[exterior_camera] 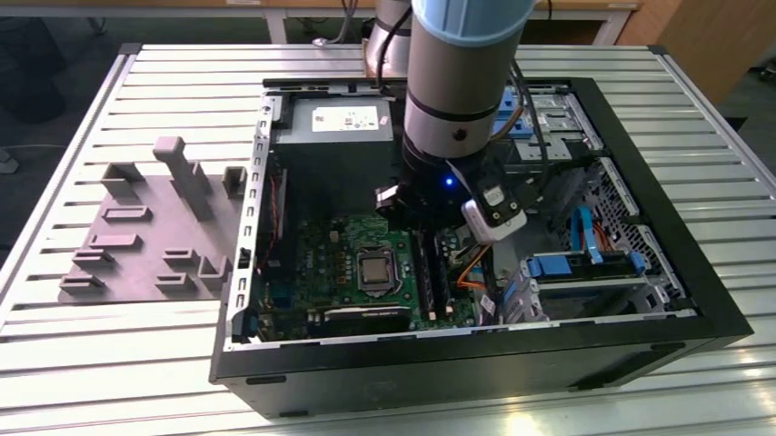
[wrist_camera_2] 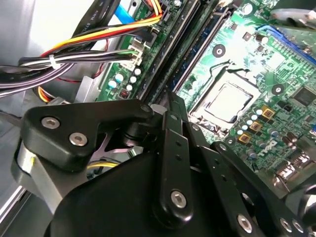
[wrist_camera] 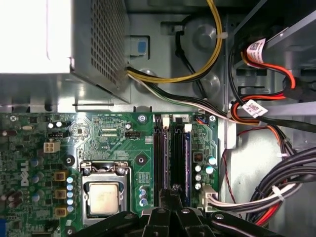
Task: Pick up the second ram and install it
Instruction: 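Press down the second ram until it locks into place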
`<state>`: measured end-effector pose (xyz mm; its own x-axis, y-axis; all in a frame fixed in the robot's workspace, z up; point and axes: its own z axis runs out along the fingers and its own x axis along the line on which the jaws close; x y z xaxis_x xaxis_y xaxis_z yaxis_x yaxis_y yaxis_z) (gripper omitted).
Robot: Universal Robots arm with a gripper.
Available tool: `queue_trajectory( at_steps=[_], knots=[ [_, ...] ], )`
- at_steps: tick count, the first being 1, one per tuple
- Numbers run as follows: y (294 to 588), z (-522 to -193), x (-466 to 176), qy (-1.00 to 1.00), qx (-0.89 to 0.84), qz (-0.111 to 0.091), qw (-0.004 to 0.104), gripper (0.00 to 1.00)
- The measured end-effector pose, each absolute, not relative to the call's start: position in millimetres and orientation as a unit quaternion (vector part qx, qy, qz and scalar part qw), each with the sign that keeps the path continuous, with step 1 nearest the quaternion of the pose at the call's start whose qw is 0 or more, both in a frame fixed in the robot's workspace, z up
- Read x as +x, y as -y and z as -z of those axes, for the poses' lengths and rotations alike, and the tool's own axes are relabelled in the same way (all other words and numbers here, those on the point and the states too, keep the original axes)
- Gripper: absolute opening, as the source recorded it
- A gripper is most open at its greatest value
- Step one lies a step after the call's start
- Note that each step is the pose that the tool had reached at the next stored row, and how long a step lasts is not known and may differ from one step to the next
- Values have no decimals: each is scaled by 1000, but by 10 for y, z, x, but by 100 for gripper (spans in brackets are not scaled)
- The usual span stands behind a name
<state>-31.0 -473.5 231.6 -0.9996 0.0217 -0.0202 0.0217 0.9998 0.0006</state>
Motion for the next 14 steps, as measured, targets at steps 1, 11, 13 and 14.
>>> queue_trajectory(
  at_steps=[1, 11, 13, 14],
  knots=[
    [4735, -2298, -310, -1000, 11, 0, 10, 11],
    [4737, -2143, -312, -1000, 11, 1, 9, 11],
    [4734, -2136, -310, -1000, 11, 2, 9, 11],
    [4732, -2150, -309, -1000, 11, 2, 8, 11]
  ],
)
